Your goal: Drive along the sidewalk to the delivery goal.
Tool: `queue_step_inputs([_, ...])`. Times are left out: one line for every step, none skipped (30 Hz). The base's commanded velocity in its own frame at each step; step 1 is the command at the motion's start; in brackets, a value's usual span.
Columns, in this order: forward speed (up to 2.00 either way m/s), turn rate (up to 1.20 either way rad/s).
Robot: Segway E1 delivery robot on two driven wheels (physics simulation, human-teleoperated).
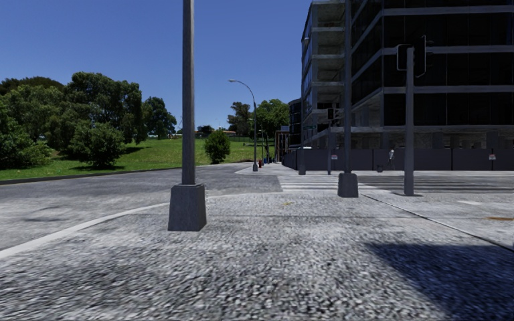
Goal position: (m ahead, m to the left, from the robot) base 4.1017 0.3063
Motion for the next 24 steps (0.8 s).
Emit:
queue_step_inputs([2.0,0.0])
queue_step_inputs([2.0,0.0])
queue_step_inputs([2.0,0.0])
queue_step_inputs([2.0,0.0])
queue_step_inputs([2.0,0.0])
queue_step_inputs([2.0,0.0])
queue_step_inputs([2.0,0.0])
queue_step_inputs([2.0,0.0])
queue_step_inputs([2.0,0.0])
queue_step_inputs([2.0,0.0])
queue_step_inputs([2.0,0.0])
queue_step_inputs([2.0,0.0])
queue_step_inputs([2.0,0.0])
queue_step_inputs([2.0,0.0])
queue_step_inputs([2.0,0.0])
queue_step_inputs([2.0,0.0])
queue_step_inputs([2.0,0.0])
queue_step_inputs([2.0,0.0])
queue_step_inputs([2.0,0.0])
queue_step_inputs([2.0,0.0])
queue_step_inputs([2.0,0.0])
queue_step_inputs([2.0,0.0])
queue_step_inputs([2.0,0.0])
queue_step_inputs([2.0,0.0])
